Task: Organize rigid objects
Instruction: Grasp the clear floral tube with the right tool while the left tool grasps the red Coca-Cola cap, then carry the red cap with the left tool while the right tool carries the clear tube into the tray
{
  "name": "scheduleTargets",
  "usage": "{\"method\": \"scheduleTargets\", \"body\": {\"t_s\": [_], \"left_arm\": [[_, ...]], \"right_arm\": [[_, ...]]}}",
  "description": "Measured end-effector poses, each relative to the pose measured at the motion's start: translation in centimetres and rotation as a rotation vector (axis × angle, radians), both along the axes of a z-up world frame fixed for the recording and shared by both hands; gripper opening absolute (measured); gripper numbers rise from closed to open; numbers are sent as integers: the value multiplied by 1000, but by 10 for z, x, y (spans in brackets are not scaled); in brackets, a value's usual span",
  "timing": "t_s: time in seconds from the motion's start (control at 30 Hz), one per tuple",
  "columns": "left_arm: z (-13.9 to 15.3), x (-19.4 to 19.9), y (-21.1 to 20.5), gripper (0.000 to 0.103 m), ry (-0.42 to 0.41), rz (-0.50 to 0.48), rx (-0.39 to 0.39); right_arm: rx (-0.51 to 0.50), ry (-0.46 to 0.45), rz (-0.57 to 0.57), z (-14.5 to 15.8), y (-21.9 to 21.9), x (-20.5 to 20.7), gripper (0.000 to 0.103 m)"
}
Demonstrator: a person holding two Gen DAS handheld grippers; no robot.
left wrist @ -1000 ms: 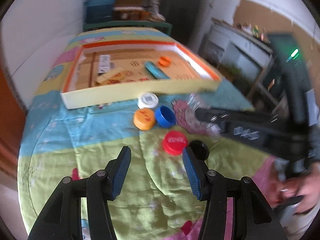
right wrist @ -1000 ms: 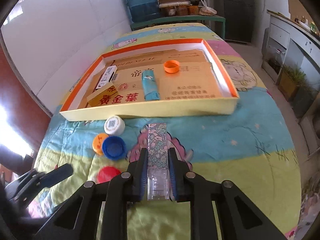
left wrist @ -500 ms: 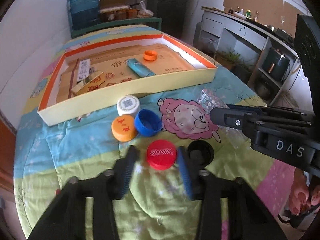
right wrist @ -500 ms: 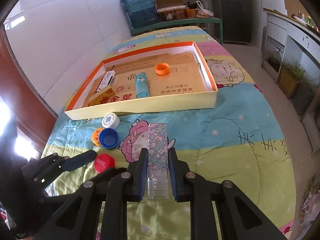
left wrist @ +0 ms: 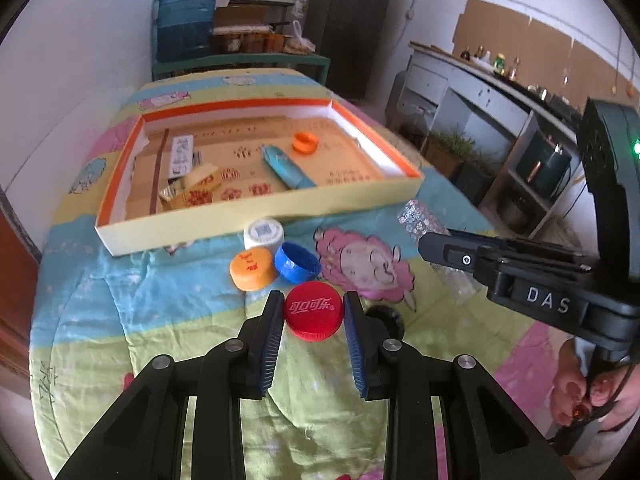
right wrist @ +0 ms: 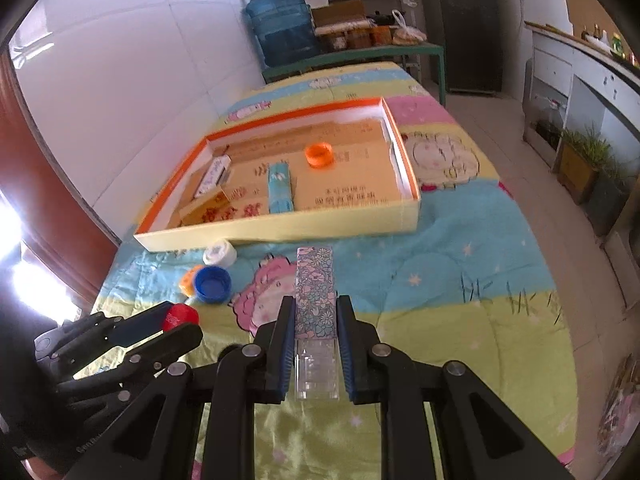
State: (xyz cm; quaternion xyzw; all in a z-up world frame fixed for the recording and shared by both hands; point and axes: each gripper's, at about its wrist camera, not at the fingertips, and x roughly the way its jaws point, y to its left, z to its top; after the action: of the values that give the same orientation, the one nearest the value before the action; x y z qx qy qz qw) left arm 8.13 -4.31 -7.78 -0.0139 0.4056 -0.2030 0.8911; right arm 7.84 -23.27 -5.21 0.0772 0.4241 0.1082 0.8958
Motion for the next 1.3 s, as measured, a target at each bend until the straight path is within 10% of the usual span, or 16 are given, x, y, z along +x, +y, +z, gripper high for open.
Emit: {"method": "scheduleTargets", "body": {"t_s": [0.7,1.3], "left_arm": [[90,22,19,31,-186,76,-52],[95,84,10,31,-189,121,-54]], "right_arm": [[-60,-140,32,62,7,16,20],[-66,-146,48,65,17,61,20]]}}
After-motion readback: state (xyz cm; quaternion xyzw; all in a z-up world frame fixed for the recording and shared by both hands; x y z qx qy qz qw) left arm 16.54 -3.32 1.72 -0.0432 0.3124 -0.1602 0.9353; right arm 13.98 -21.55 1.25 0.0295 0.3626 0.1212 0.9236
